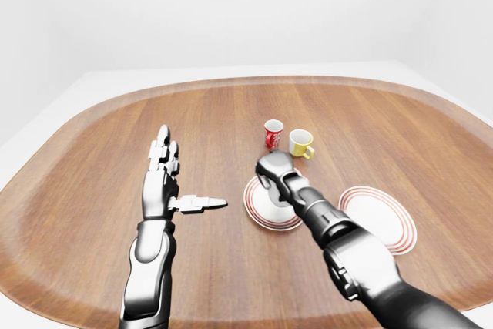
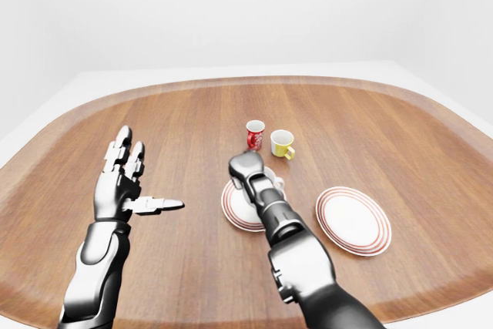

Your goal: Put the white mug on the left plate.

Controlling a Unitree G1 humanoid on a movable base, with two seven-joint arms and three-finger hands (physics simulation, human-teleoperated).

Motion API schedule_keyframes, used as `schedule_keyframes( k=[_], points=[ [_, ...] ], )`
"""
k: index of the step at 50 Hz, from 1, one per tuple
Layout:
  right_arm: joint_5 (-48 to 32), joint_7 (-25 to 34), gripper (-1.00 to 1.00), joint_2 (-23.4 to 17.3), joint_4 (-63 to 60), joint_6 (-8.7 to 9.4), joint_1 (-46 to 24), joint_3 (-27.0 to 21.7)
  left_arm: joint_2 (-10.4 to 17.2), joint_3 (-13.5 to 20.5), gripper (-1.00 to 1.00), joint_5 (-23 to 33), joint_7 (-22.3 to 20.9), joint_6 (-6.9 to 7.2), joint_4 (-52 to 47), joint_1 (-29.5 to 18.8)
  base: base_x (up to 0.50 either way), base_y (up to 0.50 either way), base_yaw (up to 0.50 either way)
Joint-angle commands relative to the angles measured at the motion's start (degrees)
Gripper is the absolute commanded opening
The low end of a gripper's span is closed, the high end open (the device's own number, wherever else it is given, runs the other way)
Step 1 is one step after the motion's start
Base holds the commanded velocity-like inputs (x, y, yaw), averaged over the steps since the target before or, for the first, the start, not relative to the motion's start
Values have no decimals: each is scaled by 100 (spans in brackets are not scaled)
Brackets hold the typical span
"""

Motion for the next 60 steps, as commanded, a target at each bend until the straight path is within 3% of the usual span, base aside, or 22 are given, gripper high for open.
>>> schedule_keyframes(
  k=[1, 50, 53, 54, 57, 58, 60],
  points=[
    [108, -72, -100, 40, -6, 0, -10, 30, 0, 1, 99, -2, 2, 0, 2, -1, 0, 0, 0],
    [-93, -403, -100, 147, 27, 0, 172, 107, 1, 13, 99, -21, 4, 0, -101, 8, 0, 0, 0],
    [-86, -398, -79, 142, 30, 0, 161, 90, 2, 21, 99, -24, 2, 0, -76, 12, 0, 0, 0],
    [-77, -393, -51, 134, 36, 0, 161, 79, 3, 22, 99, -23, 2, 0, -74, 12, 0, 0, 0],
    [-107, -406, -31, 118, 47, 0, 178, 95, 3, 26, 99, -27, 4, 0, -74, 8, 0, 0, 0],
    [-103, -403, -8, 111, 56, 0, 199, 88, 4, 24, 99, -24, 5, 0, -69, 7, 0, 0, 0],
    [-124, -406, 11, 101, 68, 0, 232, 97, 4, 24, 100, -24, 5, 0, -70, 5, 0, 0, 0]
  ],
)
